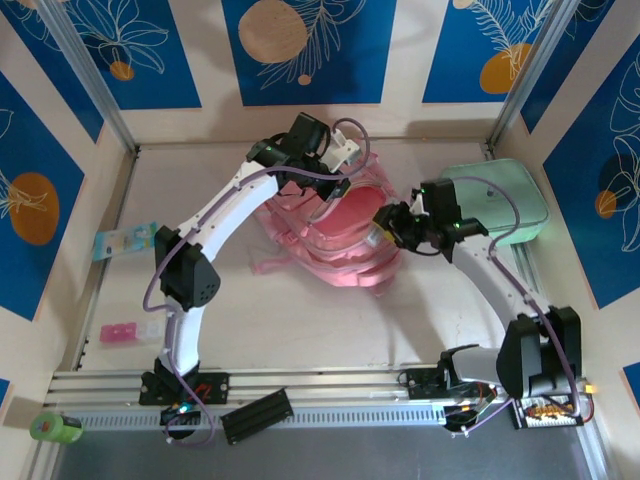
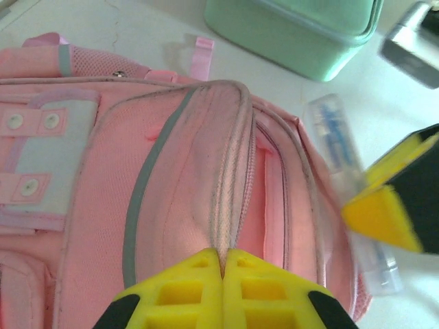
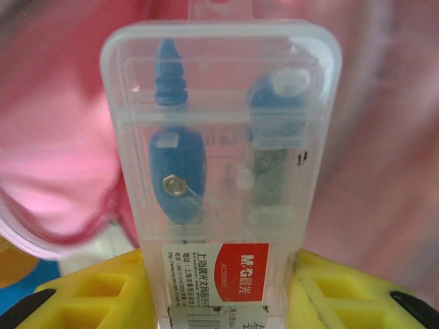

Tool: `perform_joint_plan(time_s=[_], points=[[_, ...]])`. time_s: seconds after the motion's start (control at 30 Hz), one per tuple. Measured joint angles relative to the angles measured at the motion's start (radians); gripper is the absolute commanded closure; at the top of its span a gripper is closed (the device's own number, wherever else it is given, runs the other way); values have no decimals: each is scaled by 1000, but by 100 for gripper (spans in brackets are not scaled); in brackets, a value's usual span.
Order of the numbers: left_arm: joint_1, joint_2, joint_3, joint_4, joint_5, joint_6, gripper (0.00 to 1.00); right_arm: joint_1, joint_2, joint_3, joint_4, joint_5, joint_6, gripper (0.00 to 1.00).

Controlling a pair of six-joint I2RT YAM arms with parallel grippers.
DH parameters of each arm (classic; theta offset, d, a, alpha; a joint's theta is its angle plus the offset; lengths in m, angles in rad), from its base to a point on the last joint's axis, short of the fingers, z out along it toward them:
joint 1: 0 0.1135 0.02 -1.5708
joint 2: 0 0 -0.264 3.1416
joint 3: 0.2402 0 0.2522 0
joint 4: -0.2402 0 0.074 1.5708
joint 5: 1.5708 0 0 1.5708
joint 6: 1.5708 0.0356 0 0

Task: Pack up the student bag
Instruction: Place the loose stationery in the student bag.

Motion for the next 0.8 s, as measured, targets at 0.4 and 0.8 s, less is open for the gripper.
perform_joint_plan(time_s=[0.4,0.8], points=[[-1,0,0,51,13,-123,100,51,293,222,68,-67,131,41],[6,0,-13,71,28,-135,100,49,269,132,196,-99,162,57]])
